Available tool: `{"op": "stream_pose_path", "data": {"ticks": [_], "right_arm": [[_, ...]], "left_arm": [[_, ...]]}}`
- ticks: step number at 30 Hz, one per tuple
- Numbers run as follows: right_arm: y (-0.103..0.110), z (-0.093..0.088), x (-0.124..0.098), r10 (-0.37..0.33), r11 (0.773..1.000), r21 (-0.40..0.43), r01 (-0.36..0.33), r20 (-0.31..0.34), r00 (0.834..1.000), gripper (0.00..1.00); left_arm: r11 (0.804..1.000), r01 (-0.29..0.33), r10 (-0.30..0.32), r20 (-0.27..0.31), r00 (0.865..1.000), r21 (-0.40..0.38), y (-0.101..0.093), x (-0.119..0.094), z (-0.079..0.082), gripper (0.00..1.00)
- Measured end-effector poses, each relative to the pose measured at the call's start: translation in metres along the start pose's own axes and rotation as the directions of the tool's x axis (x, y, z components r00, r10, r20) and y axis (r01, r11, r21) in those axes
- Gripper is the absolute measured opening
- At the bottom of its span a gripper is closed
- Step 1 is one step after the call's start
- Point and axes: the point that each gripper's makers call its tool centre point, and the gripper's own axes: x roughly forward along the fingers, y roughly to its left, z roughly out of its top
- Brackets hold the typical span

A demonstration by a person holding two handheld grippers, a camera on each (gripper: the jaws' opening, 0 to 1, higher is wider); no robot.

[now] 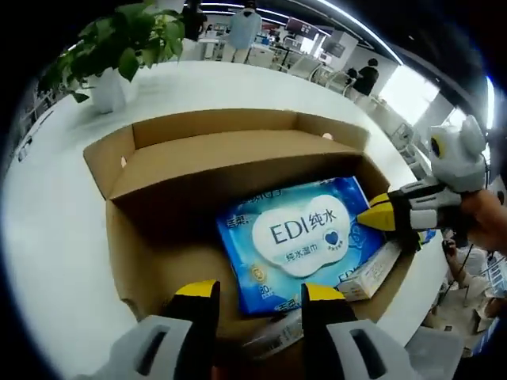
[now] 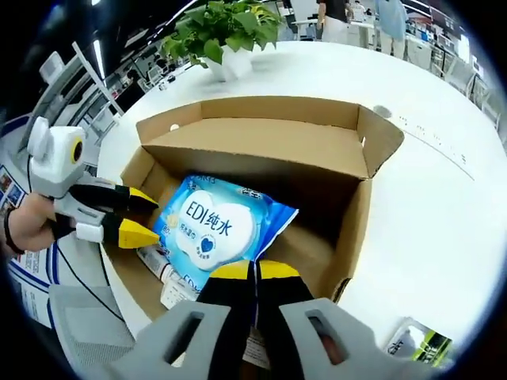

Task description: Operate the shoe box by opening the lid, removing the specified soft item, and placing it in the target area until the item is outside and the box remains undamaged.

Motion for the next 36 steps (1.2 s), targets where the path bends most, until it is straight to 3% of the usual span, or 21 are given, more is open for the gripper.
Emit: {"op": "stream_pose_path", "data": {"ticks": [7, 9, 11, 13, 16, 23, 36], "right_arm": [[0.009, -0.003, -0.009, -0.004, 1.000, 0.000, 0.004, 0.001, 1.000, 0.00], [0.012, -0.004, -0.012, -0.004, 1.000, 0.005, 0.004, 0.003, 1.000, 0.00], [0.014, -0.004, -0.014, -0.007, 1.000, 0.009, 0.007, 0.003, 1.000, 0.00], [0.014, -0.004, -0.015, -0.019, 1.000, 0.010, 0.019, 0.006, 1.000, 0.00], [0.015, -0.005, -0.017, -0.024, 1.000, 0.014, 0.024, 0.009, 1.000, 0.00], [0.012, -0.004, -0.023, -0.025, 0.999, 0.034, 0.024, 0.030, 0.999, 0.00], [0.023, 0.016, -0.043, -0.001, 0.999, 0.035, -0.003, 0.120, 0.993, 0.00]], "left_arm": [[0.999, 0.027, -0.028, -0.045, 0.999, -0.033, -0.001, 0.018, -0.005, 0.35], [0.995, 0.055, -0.060, -0.053, 0.997, -0.083, -0.004, 0.023, -0.009, 0.32], [0.989, 0.071, -0.077, -0.042, 0.996, -0.133, -0.004, 0.026, -0.008, 0.27], [0.993, 0.050, -0.054, -0.037, 0.998, -0.111, 0.000, 0.025, -0.007, 0.16], [0.987, 0.067, -0.067, 0.004, 0.998, -0.147, -0.001, 0.022, -0.002, 0.07], [0.988, 0.091, -0.087, 0.036, 0.996, -0.122, -0.009, 0.010, 0.001, 0.04], [0.990, 0.099, -0.085, 0.138, 0.987, -0.099, -0.013, -0.030, 0.020, 0.03]]}}
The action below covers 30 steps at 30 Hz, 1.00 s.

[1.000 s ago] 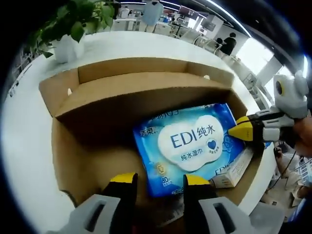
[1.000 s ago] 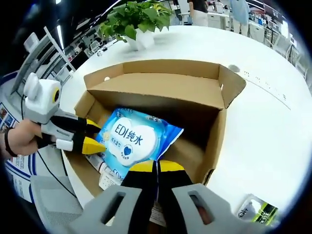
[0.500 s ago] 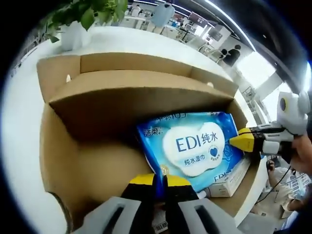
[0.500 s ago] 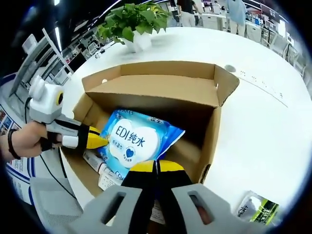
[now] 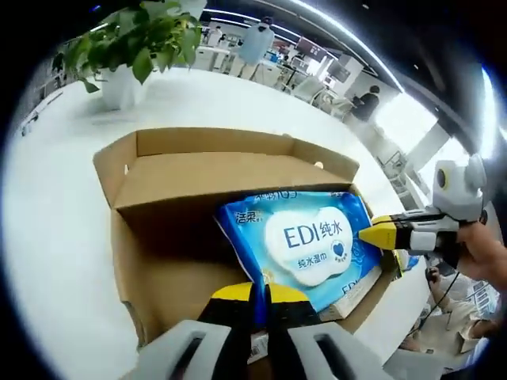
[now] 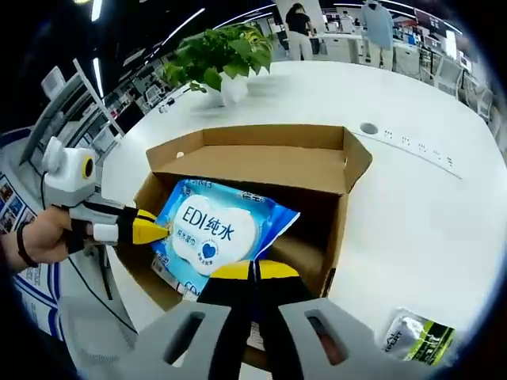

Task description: Operate the shoe box by opening the lid, removing the specified soft item, and placing it in the target area until the item is outside and the box remains undamaged.

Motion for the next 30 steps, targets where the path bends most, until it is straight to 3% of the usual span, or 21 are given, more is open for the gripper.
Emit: {"op": "stream_pose_path", "data": {"ticks": [13, 22, 30], "right_arm": [[0.007, 0.003, -0.016, 0.011, 1.000, -0.017, -0.010, 0.023, 1.000, 0.00], [-0.003, 0.009, -0.047, -0.013, 1.000, -0.017, 0.015, 0.069, 0.998, 0.00], [-0.027, 0.005, -0.075, -0.060, 0.998, 0.013, 0.058, 0.106, 0.993, 0.00]], "left_arm": [[0.999, 0.007, -0.009, 0.026, 1.000, 0.048, -0.016, -0.021, 0.005, 0.03], [0.994, 0.037, -0.042, 0.054, 0.998, 0.099, -0.049, -0.034, 0.023, 0.03], [0.985, 0.085, -0.093, 0.049, 0.994, 0.153, -0.086, -0.025, 0.036, 0.03]]}}
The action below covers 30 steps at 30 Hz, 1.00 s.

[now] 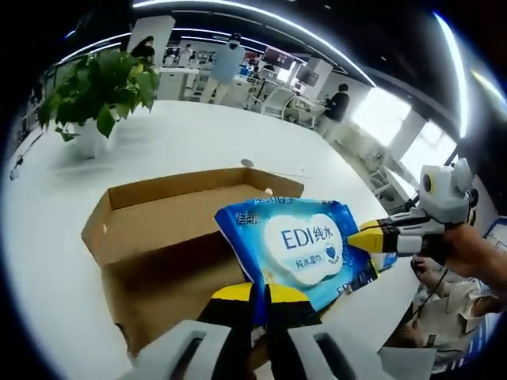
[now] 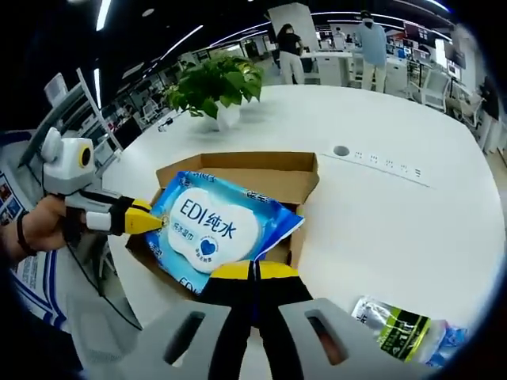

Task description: Operate the shoe box by opening the lid, removing the specified soft item, and placing it in the target area until the item is outside and the box remains undamaged.

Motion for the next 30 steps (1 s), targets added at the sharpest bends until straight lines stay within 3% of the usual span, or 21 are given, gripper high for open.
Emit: {"op": "stream_pose_path", "data": {"ticks": [16, 30], "right_arm": [[-0.057, -0.035, -0.057, -0.104, 0.989, 0.115, 0.098, 0.042, 0.994, 0.00], [-0.104, -0.080, -0.103, -0.187, 0.963, 0.204, 0.175, 0.042, 0.981, 0.00]], "left_arm": [[0.987, 0.108, -0.102, -0.059, 0.993, 0.123, -0.075, 0.040, 0.008, 0.03], [0.962, 0.201, -0.176, -0.142, 0.974, 0.185, -0.140, 0.080, -0.008, 0.03]]}}
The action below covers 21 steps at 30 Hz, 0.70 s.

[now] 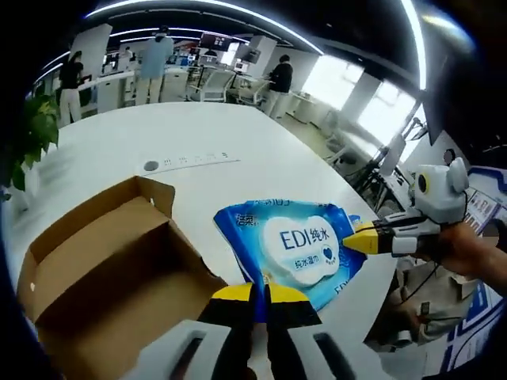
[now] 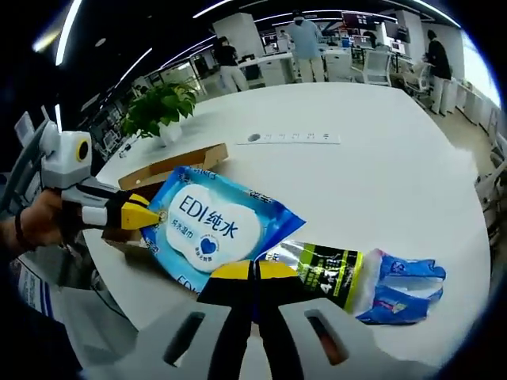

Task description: Operate the shoe box by opening the lid, removing the specified soft item, and placing it in the target area until the item is outside and the box remains undamaged.

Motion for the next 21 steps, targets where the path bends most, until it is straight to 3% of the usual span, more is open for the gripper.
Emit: {"op": "stream_pose_path", "data": {"ticks": [10, 21], "right_arm": [[-0.029, -0.022, -0.013, -0.030, 0.999, 0.040, 0.031, -0.017, 0.999, 0.00], [-0.060, -0.024, -0.009, -0.033, 0.999, 0.010, 0.034, -0.063, 0.997, 0.00]], "left_arm": [[0.999, 0.038, -0.037, -0.042, 0.998, 0.029, -0.027, 0.026, -0.007, 0.03], [0.999, 0.039, -0.039, -0.041, 0.998, -0.008, -0.041, 0.050, -0.009, 0.04]]}}
